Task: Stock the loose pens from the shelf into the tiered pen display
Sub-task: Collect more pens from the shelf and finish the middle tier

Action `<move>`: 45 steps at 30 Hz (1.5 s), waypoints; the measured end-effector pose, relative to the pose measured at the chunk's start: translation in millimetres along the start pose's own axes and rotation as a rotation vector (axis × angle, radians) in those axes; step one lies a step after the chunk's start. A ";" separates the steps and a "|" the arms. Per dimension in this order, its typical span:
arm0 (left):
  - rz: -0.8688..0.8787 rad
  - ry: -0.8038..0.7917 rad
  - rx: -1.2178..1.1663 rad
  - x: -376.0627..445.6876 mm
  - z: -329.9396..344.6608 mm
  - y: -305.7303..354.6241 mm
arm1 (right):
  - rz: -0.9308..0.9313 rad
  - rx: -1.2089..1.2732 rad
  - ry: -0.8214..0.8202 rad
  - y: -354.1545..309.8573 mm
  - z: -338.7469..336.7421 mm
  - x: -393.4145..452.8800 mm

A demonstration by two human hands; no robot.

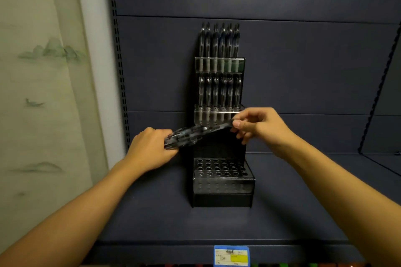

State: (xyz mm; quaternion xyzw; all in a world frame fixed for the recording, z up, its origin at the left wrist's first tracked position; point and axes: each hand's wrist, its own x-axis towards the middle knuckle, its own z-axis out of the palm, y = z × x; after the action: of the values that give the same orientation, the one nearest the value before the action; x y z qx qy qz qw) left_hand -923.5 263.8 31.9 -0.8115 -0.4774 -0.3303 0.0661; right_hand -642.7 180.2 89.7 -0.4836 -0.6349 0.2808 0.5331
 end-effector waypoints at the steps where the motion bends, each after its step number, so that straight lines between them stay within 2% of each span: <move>1: -0.013 0.015 -0.043 1.3 -0.6 1.2 | -0.012 0.059 0.007 -4.6 2.3 1.9; 7: -0.049 0.114 -0.292 22.4 -13.1 13.8 | -0.010 0.471 0.013 -40.4 10.0 15.8; 12: -0.133 0.237 -0.412 56.2 -24.3 19.5 | 0.021 0.646 0.039 -57.0 2.5 33.5; 18: -0.204 0.293 -0.555 92.9 -29.8 20.4 | 0.044 0.762 0.103 -74.1 -1.8 58.9; 21: -0.251 0.310 -0.651 113.4 -29.3 16.5 | -0.024 0.669 0.097 -75.7 0.9 71.9; 29: -0.265 0.295 -0.720 139.3 -16.5 13.2 | -0.234 0.157 0.176 -75.9 27.6 102.7; 33: -0.257 0.278 -0.706 144.5 -10.2 8.8 | -0.261 -0.035 0.189 -70.0 40.1 112.1; 45: -0.240 0.219 -0.767 148.0 -5.8 2.6 | -0.216 -0.352 0.200 -69.9 51.6 108.1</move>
State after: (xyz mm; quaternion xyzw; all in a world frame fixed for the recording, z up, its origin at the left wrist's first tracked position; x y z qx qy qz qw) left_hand -875.8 368.2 125.6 -0.6760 -0.4011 -0.5739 -0.2298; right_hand -709.7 261.0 180.4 -0.5238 -0.6661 0.0578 0.5278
